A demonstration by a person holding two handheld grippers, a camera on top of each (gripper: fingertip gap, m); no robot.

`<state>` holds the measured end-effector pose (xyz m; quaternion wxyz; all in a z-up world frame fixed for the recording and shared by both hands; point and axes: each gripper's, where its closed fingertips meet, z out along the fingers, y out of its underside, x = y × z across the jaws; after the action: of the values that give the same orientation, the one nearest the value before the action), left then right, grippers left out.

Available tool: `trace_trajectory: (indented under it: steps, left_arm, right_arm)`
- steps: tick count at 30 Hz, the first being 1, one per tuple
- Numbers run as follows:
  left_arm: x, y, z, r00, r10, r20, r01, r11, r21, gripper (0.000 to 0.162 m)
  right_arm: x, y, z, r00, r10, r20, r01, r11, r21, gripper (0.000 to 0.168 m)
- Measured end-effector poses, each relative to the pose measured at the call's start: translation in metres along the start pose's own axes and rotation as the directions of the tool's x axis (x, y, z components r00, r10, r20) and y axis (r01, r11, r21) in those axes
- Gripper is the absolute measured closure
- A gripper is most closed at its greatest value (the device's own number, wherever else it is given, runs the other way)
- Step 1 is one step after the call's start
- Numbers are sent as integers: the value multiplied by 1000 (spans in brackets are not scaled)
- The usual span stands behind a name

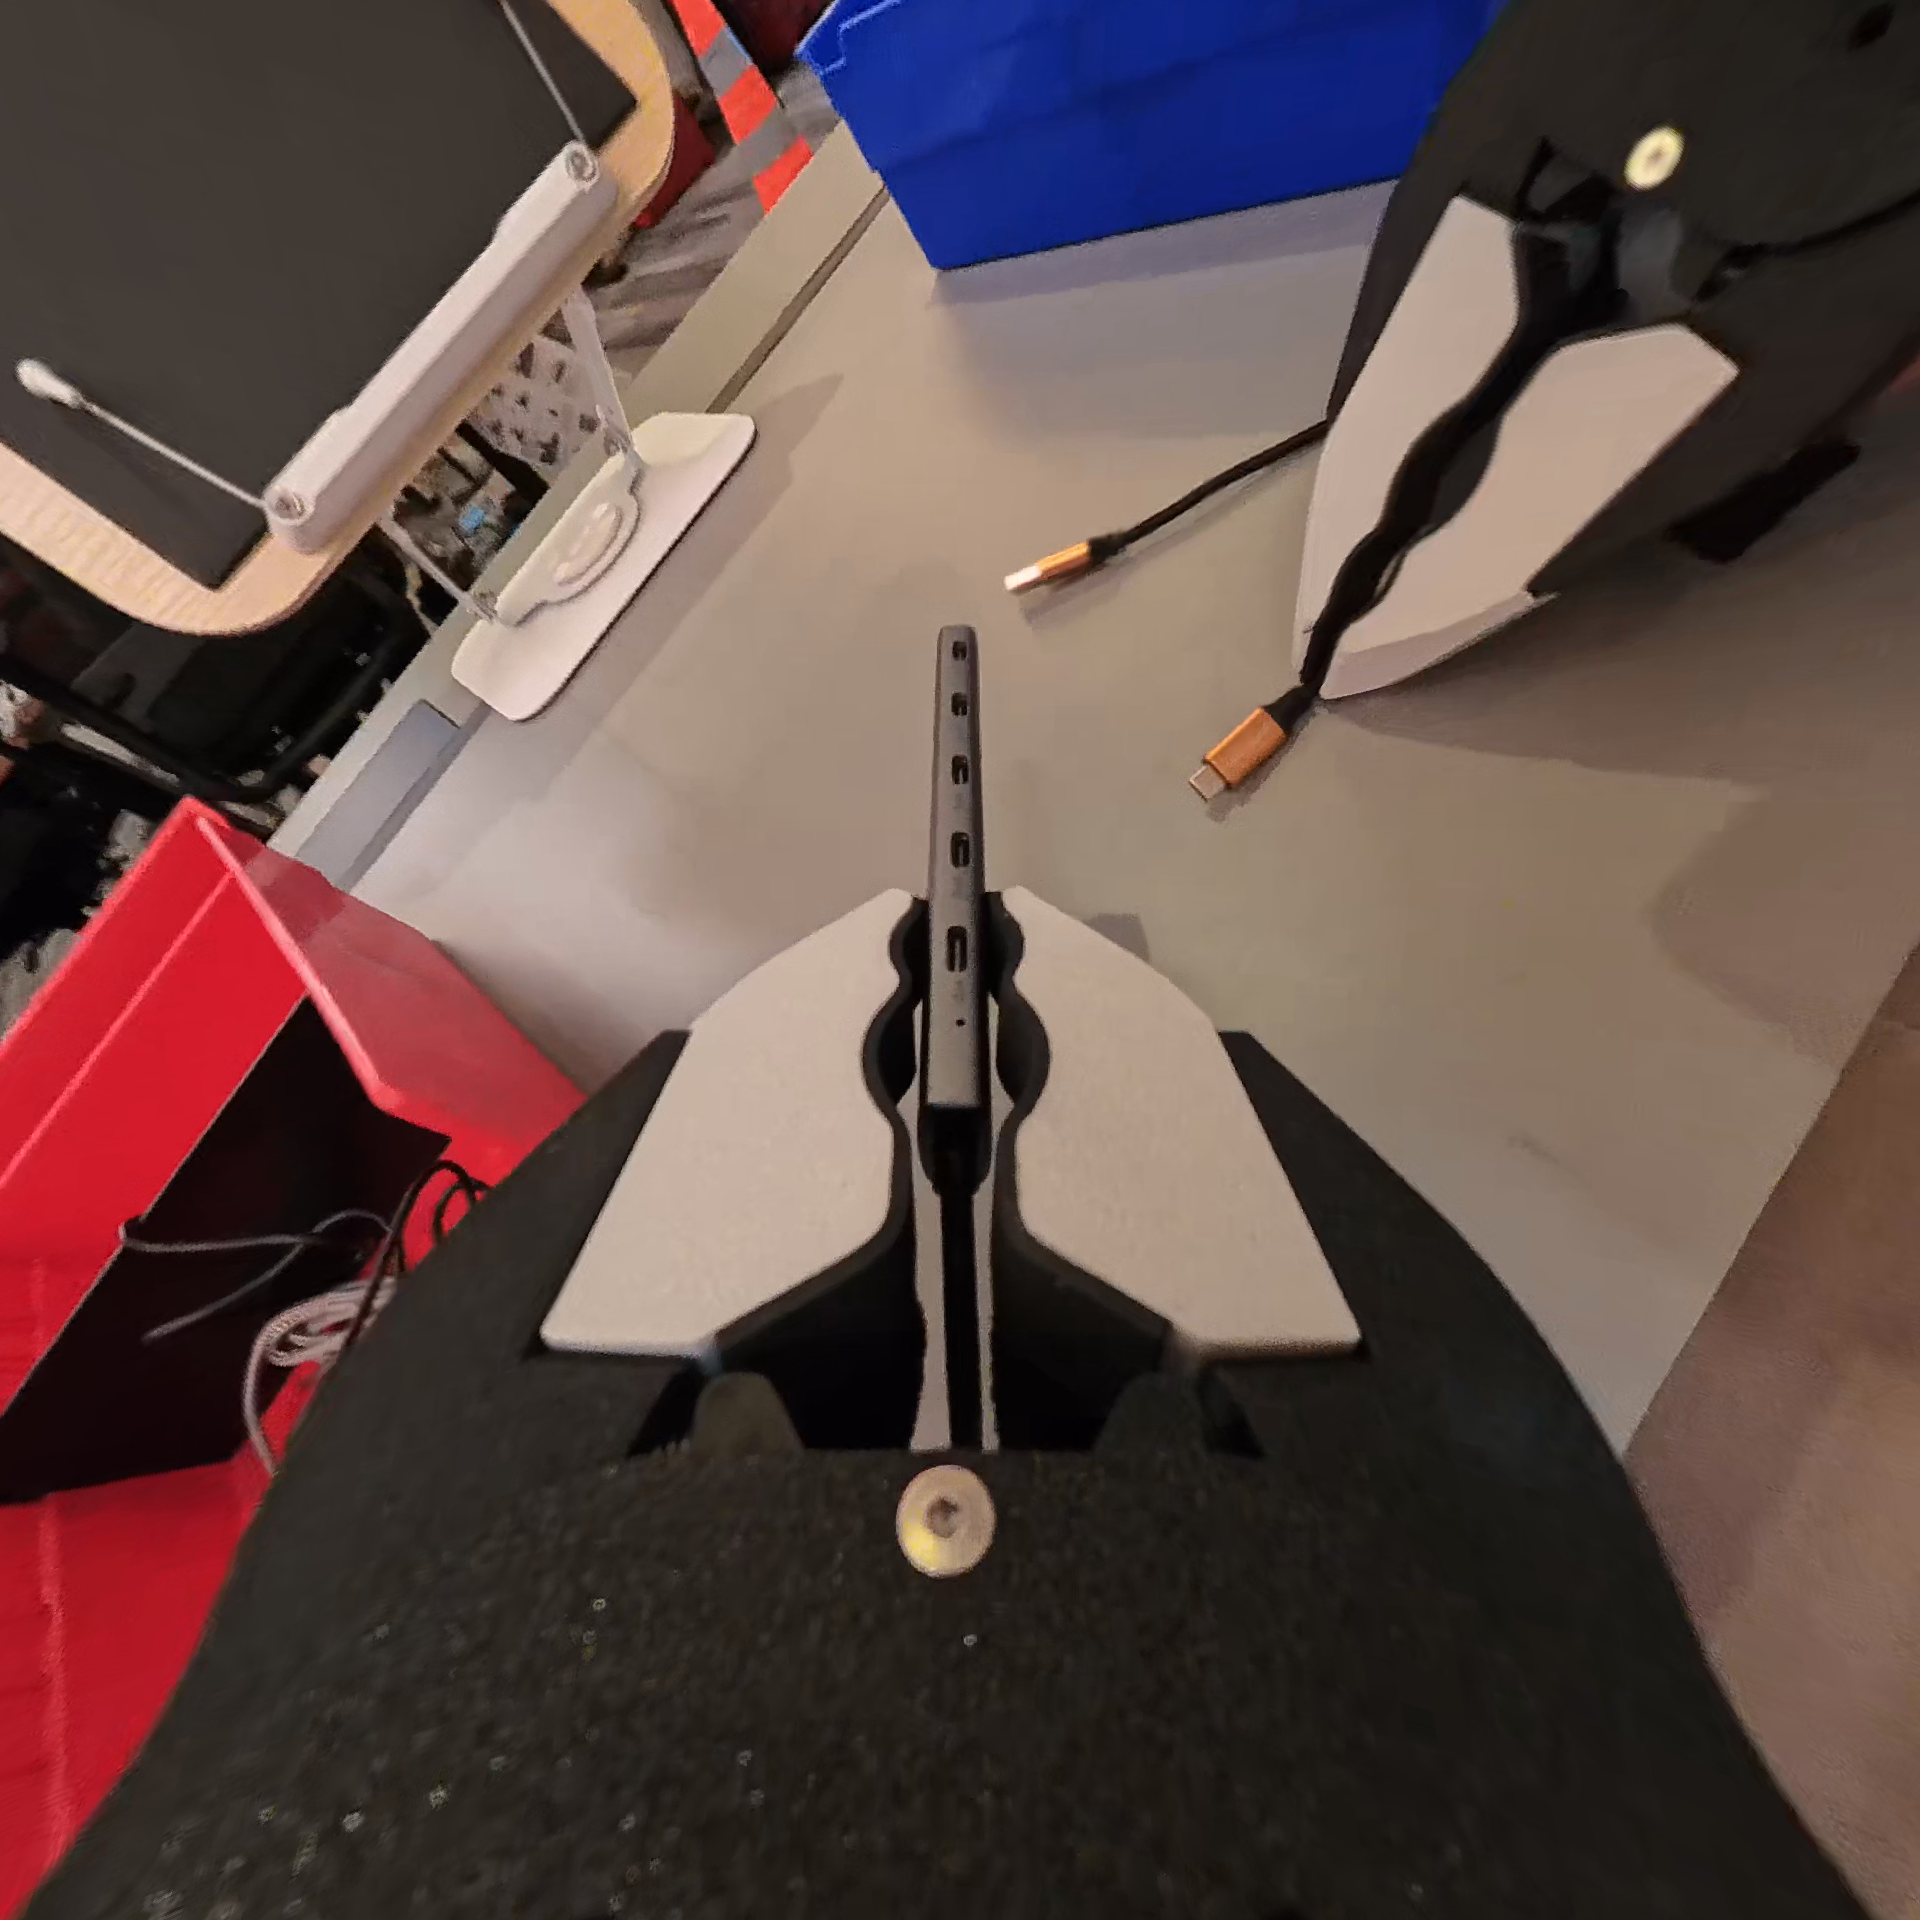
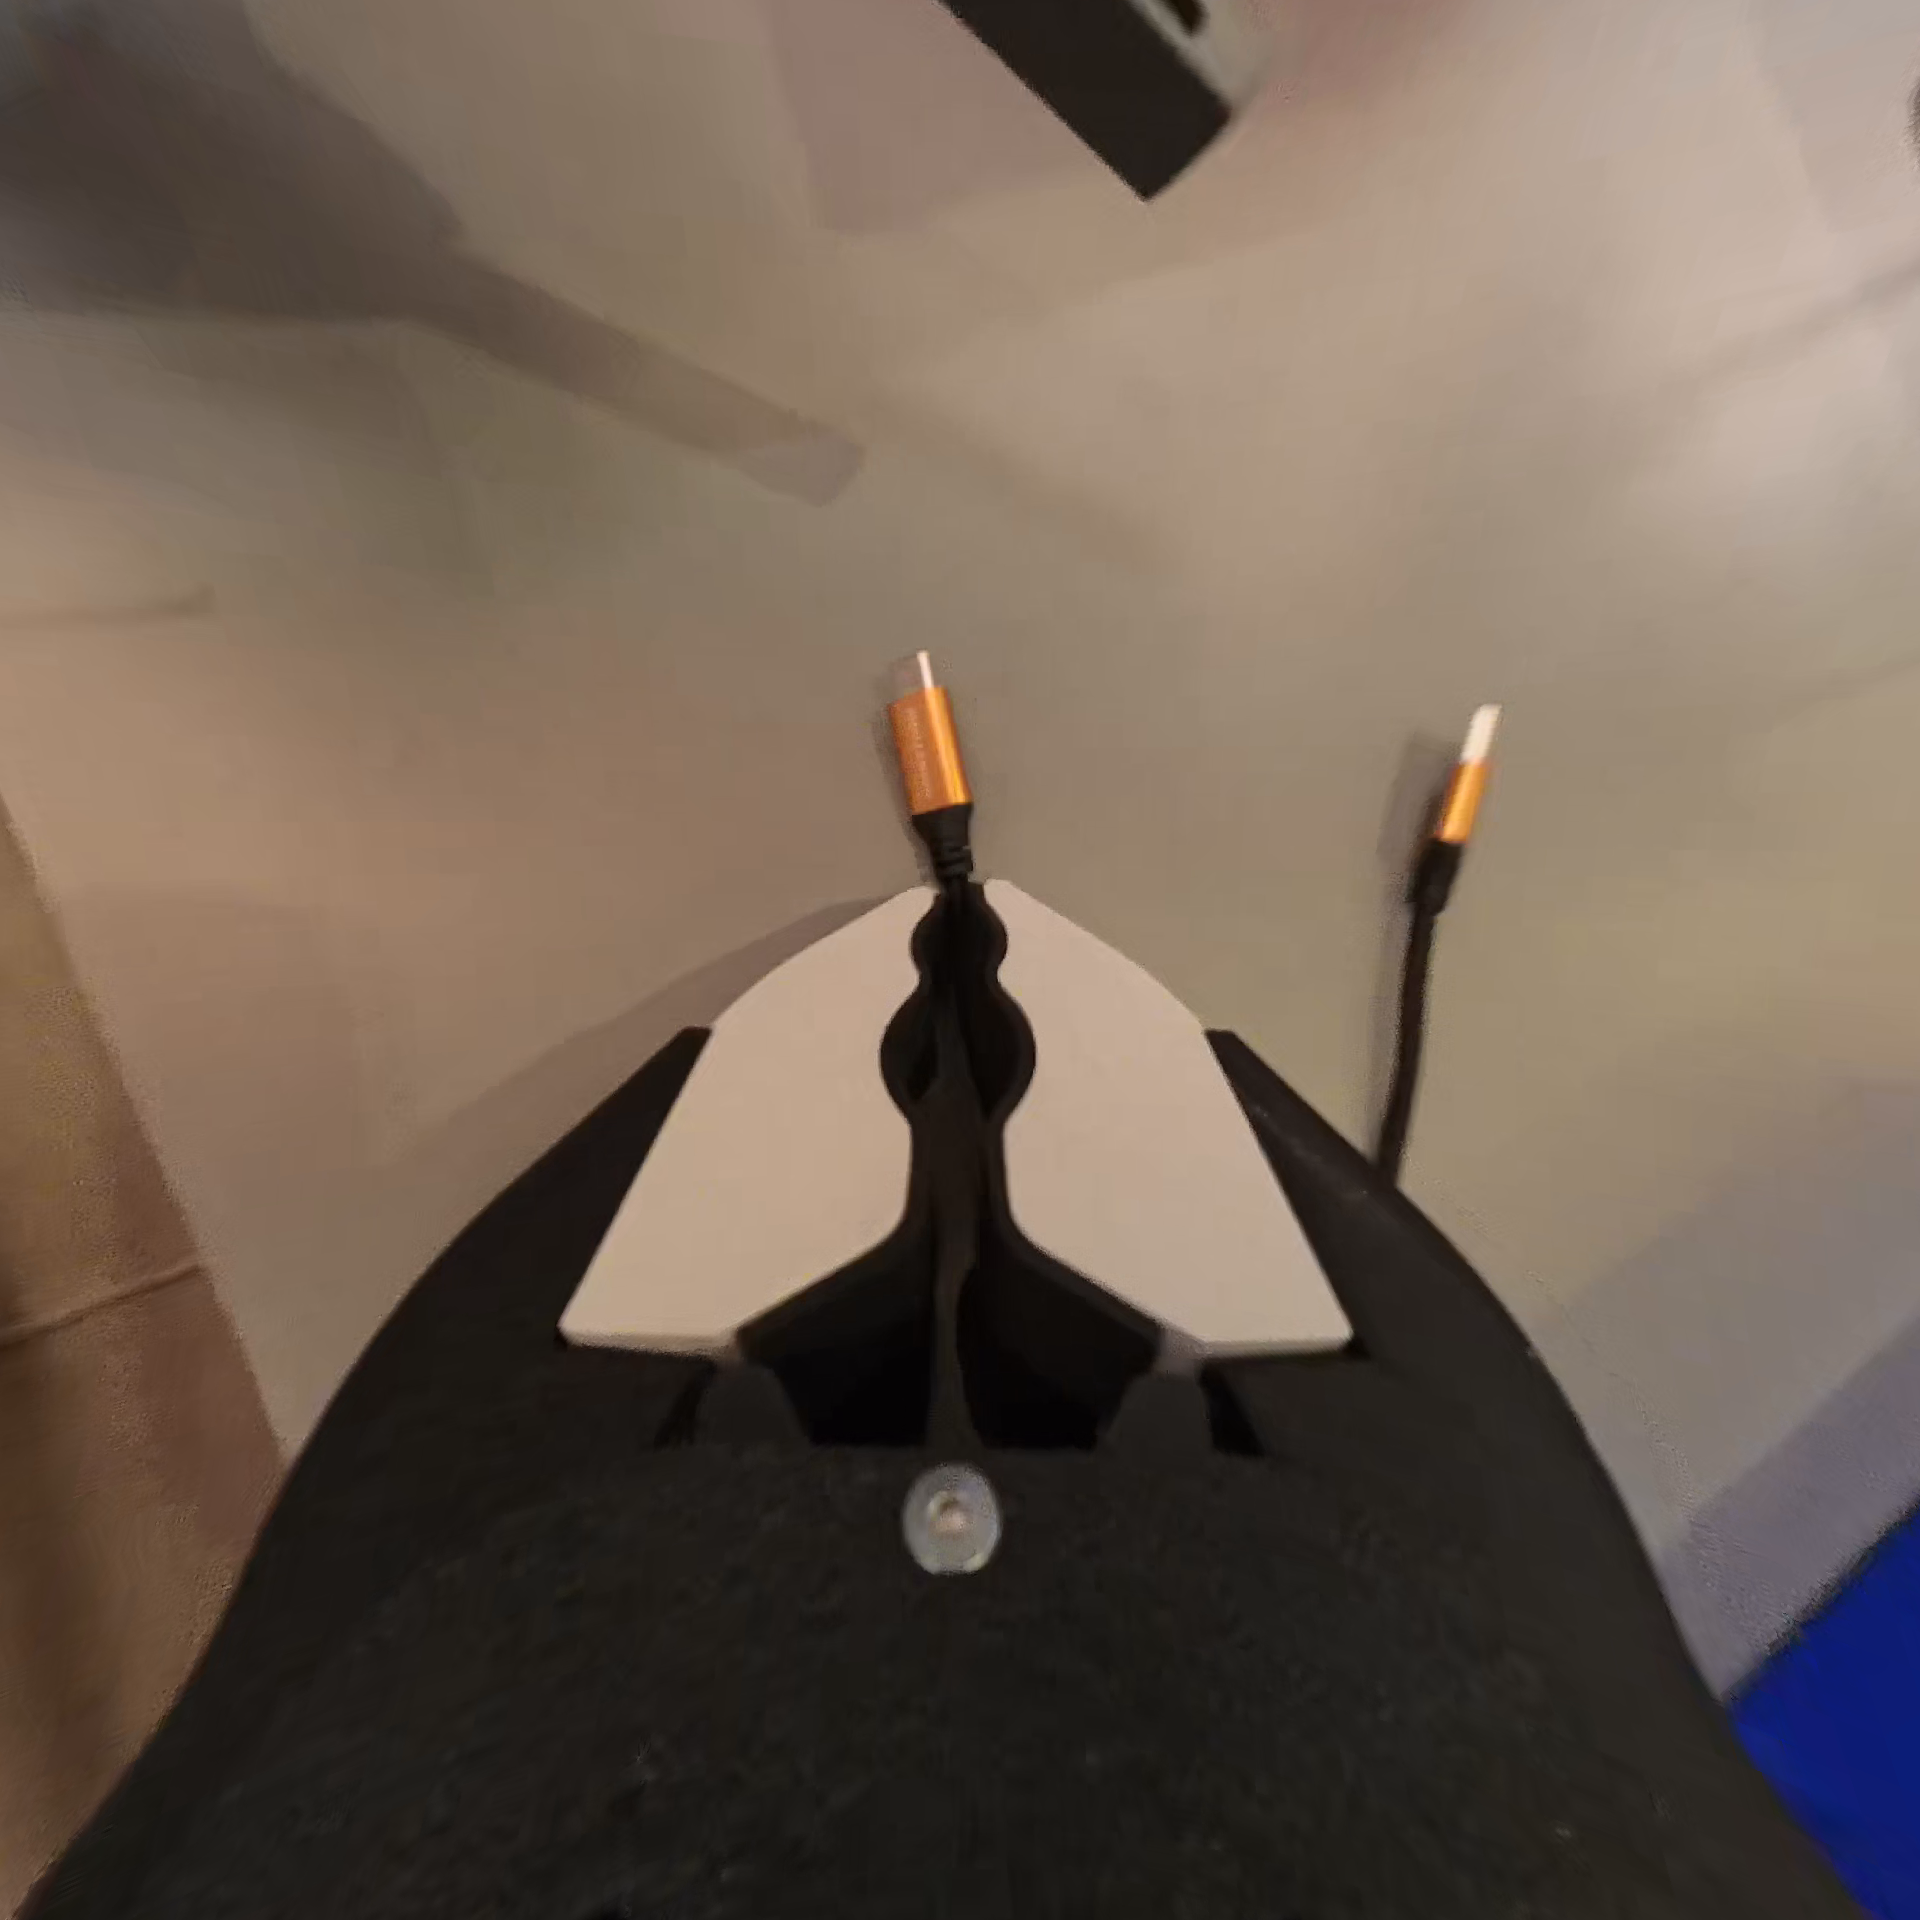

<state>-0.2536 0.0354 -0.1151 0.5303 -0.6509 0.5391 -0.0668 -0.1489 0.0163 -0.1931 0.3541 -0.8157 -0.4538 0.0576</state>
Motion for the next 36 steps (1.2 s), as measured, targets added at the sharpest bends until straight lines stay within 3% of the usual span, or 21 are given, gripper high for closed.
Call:
trace_trajectory:
  steps: [4,9,16,24,36]
  left_arm:
    - [4,-1,2,994,102,39,-102,995,0,152]
    - [10,-1,10,960,255,119,-246,966,-81,152]
    - [30,-11,26,807,557,198,-516,827,-222,153]
    - [50,-23,35,714,668,212,-623,743,-245,152]
    - [51,-20,37,722,662,202,-612,747,-259,152]
  right_arm:
    - [-3,-7,-16,972,170,163,-177,984,25,166]
    - [-6,-37,-59,835,372,406,-443,892,94,167]
    - [-33,-29,-60,509,558,656,-675,731,-99,168]
    - [-36,-25,-61,455,568,686,-697,706,-123,168]
    - [-35,-23,-58,438,587,680,-710,690,-138,168]
